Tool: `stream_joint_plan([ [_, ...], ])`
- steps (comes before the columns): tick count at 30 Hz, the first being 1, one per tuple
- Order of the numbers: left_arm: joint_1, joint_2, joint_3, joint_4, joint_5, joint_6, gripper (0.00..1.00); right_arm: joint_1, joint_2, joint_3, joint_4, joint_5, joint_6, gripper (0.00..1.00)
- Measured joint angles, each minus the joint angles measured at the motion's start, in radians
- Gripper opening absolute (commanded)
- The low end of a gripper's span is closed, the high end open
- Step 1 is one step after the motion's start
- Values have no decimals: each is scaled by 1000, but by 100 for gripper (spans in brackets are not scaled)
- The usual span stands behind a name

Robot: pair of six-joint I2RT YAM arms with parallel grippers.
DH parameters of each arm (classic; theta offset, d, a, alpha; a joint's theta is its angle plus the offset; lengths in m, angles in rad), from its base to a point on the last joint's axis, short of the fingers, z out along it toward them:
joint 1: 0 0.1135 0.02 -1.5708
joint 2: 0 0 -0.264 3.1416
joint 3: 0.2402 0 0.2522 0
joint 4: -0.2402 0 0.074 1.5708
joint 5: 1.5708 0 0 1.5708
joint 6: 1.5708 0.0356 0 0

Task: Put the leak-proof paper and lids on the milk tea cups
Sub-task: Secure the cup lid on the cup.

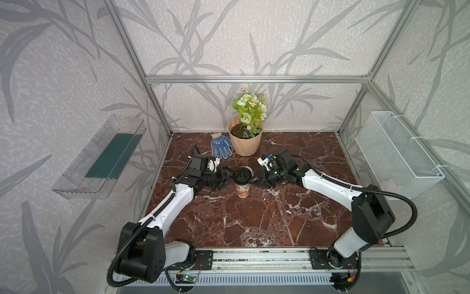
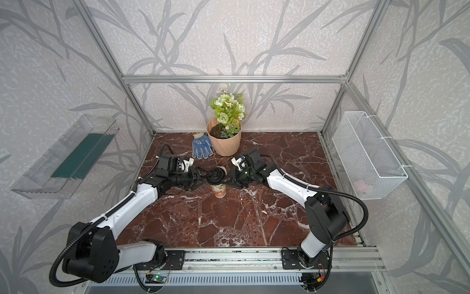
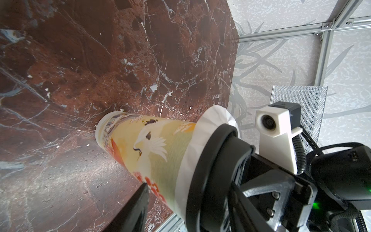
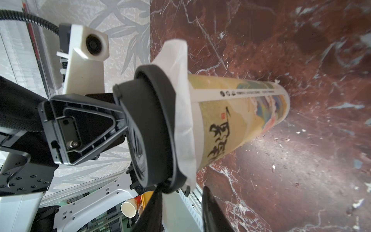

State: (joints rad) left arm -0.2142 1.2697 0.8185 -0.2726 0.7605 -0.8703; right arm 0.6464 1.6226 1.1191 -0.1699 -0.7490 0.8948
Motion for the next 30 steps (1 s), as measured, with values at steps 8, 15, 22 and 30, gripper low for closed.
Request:
stream_joint_plan([
  [8,0,0,0,0,0,3,59,52,-22,-112,138,75,139,37],
  [15,1,0,0,1,-2,4,59,86,-34,-169,274,143,264,40],
  [22,0,0,0,0,-2,4,59,109,-36,-172,352,143,311,41],
  [30,0,0,0,0,-1,4,59,112,-41,-185,414,173,336,40],
])
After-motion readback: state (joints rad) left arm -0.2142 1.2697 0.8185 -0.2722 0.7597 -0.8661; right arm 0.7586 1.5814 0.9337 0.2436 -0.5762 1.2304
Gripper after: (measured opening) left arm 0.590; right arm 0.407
